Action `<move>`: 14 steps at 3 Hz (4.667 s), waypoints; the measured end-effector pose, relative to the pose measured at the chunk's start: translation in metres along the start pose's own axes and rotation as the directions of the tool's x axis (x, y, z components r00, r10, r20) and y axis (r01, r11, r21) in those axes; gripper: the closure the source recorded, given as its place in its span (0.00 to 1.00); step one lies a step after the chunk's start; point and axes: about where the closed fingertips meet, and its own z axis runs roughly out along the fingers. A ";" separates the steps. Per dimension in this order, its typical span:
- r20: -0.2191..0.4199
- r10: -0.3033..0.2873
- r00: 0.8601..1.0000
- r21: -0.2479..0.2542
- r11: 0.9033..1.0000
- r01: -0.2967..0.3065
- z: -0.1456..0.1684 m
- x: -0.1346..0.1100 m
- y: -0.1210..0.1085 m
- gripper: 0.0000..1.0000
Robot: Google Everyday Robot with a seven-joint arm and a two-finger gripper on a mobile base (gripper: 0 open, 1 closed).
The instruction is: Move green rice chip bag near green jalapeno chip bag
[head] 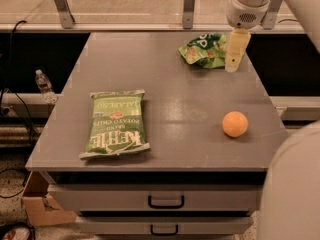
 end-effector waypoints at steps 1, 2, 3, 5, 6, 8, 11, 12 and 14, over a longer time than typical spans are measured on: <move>-0.044 -0.009 0.999 0.024 1.000 0.010 0.025 0.003 -0.021 0.00; -0.066 -0.020 0.998 0.016 1.000 0.021 0.045 0.007 -0.034 0.00; -0.056 -0.042 0.998 -0.001 0.999 0.042 0.060 0.002 -0.042 0.00; -0.003 -0.076 0.997 -0.066 0.995 0.076 0.087 -0.013 -0.041 0.40; 0.035 -0.064 0.997 -0.064 0.996 0.066 0.078 -0.015 -0.041 0.63; 0.167 -0.110 0.980 -0.008 0.994 0.113 0.019 -0.054 -0.034 1.00; 0.461 -0.082 0.884 -0.121 0.981 0.154 -0.009 -0.178 0.033 1.00; 0.487 -0.041 0.872 -0.168 0.976 0.140 -0.013 -0.217 0.053 1.00; 0.483 0.003 0.876 -0.243 0.961 0.131 -0.017 -0.269 0.089 1.00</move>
Offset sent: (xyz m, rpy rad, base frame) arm 0.0720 -0.0221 -0.0344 -0.0972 0.0093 -0.0048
